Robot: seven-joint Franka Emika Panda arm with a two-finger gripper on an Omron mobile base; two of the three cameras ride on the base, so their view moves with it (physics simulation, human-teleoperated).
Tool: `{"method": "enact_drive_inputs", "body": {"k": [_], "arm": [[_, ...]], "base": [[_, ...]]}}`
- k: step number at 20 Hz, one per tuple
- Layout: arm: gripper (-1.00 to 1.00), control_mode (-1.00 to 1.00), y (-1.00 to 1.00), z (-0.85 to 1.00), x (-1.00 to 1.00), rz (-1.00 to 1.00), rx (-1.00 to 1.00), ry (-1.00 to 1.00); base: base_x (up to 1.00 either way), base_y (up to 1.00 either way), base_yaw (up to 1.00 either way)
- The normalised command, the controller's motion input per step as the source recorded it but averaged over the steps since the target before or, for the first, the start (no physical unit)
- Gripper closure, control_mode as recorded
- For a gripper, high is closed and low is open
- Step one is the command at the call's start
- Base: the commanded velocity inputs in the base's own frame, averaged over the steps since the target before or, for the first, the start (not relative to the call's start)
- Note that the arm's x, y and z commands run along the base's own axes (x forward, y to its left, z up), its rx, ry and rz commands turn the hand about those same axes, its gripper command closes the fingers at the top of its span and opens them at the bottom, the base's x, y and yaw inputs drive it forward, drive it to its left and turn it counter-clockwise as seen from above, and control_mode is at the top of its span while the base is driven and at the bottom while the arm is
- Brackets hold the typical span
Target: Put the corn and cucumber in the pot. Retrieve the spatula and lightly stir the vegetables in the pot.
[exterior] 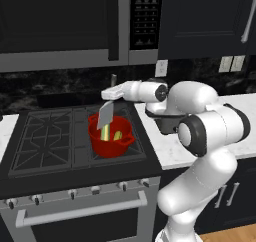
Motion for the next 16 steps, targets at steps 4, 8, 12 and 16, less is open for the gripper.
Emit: {"method": "enact_drive_inputs", "body": {"k": [4, 8, 12, 16], "arm": [[1.00, -1.00, -0.78, -0.73, 0.11, 0.42, 0.06, -0.02], [1.00, -1.00, -0.58, -0.60, 0.41, 0.43, 0.09, -0.11], [1.00, -1.00, -0.42, -0.52, 0.53, 0.43, 0.11, -0.14], [1.00, -1.00, -0.37, -0.68, 0.41, 0.43, 0.10, -0.09]], "base": [[0.00, 0.00, 0.00], [0.00, 0.00, 0.00], [0.00, 0.00, 0.00], [0.00, 0.00, 0.00]]}}
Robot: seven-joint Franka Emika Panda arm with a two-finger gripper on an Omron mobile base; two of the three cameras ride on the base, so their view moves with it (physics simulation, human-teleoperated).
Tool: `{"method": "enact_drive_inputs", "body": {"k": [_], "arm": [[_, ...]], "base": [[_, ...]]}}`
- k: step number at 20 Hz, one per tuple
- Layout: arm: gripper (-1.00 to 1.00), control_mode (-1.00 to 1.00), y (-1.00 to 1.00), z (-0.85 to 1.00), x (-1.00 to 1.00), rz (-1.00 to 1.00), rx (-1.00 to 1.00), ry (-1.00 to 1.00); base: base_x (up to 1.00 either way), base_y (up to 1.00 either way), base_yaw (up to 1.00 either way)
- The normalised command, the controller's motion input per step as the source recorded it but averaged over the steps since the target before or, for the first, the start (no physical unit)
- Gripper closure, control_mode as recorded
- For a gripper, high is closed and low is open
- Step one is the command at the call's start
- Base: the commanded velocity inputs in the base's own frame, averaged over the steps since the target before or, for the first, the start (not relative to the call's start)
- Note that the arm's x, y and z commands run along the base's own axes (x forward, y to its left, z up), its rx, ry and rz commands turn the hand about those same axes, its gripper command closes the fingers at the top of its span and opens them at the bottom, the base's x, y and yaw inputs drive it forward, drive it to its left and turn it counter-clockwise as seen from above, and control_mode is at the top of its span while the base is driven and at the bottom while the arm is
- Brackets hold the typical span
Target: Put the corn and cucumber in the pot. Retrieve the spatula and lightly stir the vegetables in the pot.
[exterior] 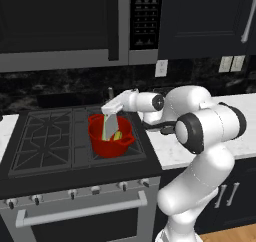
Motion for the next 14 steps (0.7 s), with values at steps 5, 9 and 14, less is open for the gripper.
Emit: {"method": "enact_drive_inputs", "body": {"k": [5, 9, 14], "arm": [[1.00, -1.00, -0.39, -0.71, 0.42, 0.43, 0.10, -0.08], [1.00, -1.00, -0.44, -0.56, 0.42, 0.43, 0.12, -0.09], [1.00, -1.00, -0.58, -0.09, 0.24, 0.44, 0.24, -0.12]], "base": [[0.00, 0.00, 0.00], [0.00, 0.00, 0.00], [0.00, 0.00, 0.00]]}}
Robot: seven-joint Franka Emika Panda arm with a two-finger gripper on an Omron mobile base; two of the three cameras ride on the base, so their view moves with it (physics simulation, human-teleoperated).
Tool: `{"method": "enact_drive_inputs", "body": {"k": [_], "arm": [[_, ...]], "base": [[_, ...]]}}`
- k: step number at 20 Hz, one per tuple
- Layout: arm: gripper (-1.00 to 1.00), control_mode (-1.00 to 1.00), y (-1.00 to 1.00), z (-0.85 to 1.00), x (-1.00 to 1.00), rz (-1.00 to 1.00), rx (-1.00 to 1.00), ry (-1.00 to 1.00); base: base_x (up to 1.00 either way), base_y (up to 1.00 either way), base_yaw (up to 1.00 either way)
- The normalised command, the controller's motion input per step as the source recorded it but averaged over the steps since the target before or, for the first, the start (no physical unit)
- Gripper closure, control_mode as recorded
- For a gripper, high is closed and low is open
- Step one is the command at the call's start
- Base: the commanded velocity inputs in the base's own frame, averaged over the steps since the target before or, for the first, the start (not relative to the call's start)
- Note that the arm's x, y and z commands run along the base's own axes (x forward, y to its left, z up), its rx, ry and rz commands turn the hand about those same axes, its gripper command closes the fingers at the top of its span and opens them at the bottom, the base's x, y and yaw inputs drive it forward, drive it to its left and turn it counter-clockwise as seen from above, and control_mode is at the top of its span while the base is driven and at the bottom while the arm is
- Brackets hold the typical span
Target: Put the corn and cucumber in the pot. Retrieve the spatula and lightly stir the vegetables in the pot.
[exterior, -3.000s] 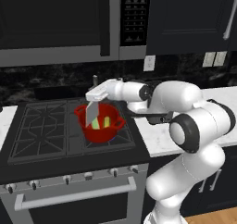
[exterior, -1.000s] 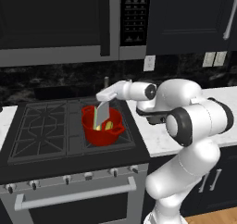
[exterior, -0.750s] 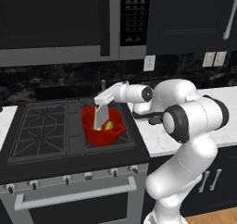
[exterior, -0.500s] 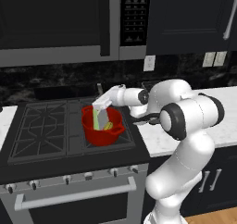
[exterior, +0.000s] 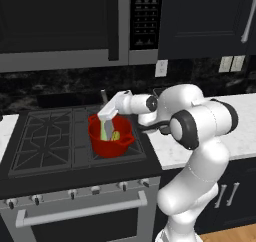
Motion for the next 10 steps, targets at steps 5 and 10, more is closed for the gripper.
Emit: {"method": "enact_drive_inputs", "body": {"k": [5, 10], "arm": [[1.00, -1.00, -0.83, -0.23, 0.51, 0.34, 0.22, 0.00], [1.00, -1.00, -0.94, -0.74, 0.33, 0.32, 0.17, 0.01]], "base": [[0.00, 0.00, 0.00], [0.00, 0.00, 0.00]]}}
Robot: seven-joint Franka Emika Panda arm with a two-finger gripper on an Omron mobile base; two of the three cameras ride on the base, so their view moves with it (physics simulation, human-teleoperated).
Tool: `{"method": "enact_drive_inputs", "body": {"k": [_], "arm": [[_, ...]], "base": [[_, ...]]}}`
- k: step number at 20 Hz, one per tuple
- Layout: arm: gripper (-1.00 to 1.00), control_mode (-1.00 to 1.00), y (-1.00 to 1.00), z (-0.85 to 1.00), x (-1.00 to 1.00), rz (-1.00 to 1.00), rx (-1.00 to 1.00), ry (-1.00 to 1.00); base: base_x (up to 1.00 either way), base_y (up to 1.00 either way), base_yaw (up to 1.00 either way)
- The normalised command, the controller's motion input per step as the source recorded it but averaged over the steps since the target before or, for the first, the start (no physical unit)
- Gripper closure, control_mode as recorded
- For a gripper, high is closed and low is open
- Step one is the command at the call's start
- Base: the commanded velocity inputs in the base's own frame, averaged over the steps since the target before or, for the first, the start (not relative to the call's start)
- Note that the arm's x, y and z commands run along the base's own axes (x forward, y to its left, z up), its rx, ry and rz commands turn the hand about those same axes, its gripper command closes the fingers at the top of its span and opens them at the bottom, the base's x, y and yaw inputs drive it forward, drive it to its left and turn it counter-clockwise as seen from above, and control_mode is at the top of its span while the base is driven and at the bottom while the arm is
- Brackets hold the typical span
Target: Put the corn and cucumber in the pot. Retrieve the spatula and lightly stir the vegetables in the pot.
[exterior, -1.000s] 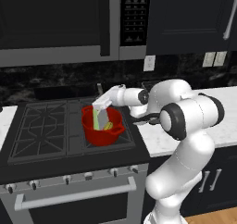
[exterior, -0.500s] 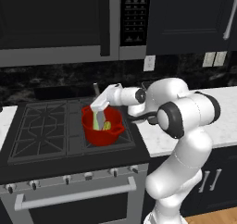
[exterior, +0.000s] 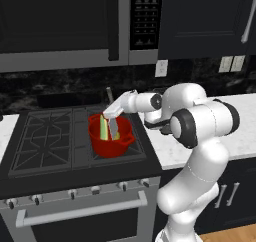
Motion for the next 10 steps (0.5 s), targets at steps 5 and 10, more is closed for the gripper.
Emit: {"method": "enact_drive_inputs", "body": {"k": [5, 10], "arm": [[1.00, -1.00, -0.55, -0.60, 0.03, 0.45, 0.21, 0.00], [1.00, -1.00, -0.26, -0.10, 0.11, 0.51, 0.33, -0.03]], "base": [[0.00, 0.00, 0.00], [0.00, 0.00, 0.00]]}}
